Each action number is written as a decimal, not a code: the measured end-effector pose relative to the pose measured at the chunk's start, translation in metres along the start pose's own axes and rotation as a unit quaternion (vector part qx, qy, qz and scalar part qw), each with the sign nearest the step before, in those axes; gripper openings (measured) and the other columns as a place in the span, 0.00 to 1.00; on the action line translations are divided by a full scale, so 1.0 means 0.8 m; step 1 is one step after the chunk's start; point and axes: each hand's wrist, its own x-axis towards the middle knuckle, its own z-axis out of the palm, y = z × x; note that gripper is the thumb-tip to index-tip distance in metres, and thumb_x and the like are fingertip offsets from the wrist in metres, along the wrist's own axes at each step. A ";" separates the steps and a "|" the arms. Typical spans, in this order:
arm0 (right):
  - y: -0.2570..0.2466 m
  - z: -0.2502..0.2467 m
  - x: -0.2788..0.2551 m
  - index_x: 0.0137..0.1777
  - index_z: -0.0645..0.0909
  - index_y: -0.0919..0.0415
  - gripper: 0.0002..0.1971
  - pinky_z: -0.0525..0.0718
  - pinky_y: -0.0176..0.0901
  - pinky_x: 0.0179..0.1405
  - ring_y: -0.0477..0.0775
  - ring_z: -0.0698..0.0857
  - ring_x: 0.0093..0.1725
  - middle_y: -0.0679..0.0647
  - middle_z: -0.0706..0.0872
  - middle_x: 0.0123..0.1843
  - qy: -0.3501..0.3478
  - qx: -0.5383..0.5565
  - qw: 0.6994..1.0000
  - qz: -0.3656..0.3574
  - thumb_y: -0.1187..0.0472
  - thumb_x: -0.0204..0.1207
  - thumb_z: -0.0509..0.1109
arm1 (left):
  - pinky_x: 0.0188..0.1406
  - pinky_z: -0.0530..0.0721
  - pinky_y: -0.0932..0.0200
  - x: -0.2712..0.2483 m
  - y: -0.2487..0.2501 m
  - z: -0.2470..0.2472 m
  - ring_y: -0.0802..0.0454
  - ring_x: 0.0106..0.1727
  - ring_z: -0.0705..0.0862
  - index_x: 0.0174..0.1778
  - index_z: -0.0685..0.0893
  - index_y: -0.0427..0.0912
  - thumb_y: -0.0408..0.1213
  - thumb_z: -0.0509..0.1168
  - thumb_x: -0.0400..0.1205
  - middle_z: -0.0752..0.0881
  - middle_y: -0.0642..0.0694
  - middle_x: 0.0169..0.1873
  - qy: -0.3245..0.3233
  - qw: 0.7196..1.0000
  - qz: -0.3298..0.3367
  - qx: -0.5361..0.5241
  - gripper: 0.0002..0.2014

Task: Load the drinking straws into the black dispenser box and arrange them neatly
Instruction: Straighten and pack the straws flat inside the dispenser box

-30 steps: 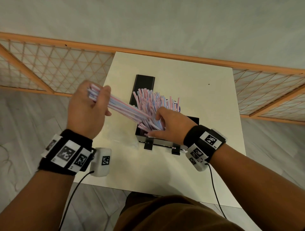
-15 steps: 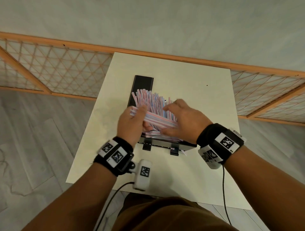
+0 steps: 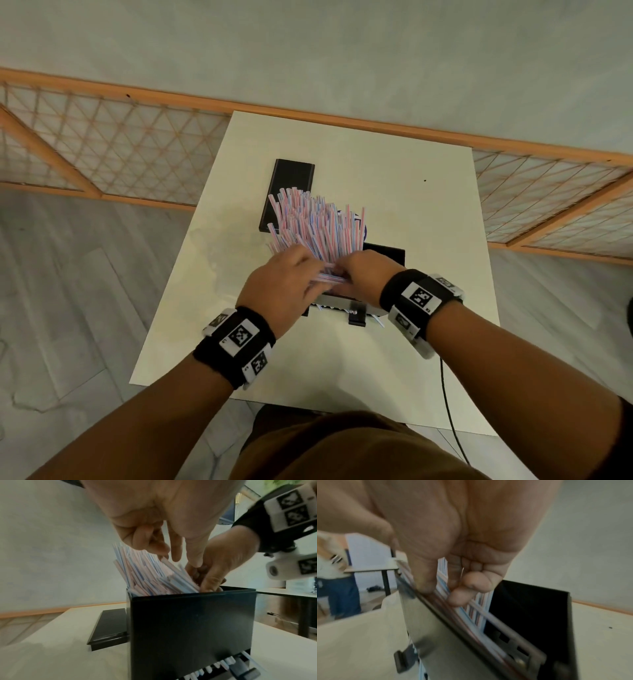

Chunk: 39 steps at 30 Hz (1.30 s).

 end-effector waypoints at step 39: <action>-0.002 -0.003 0.006 0.45 0.77 0.55 0.16 0.75 0.42 0.36 0.54 0.82 0.39 0.52 0.82 0.39 0.097 0.030 0.990 0.098 0.43 0.85 0.61 | 0.50 0.86 0.47 -0.007 -0.032 0.036 0.44 0.49 0.81 0.54 0.91 0.43 0.42 0.60 0.87 0.86 0.47 0.47 -0.046 0.999 0.016 0.001 0.15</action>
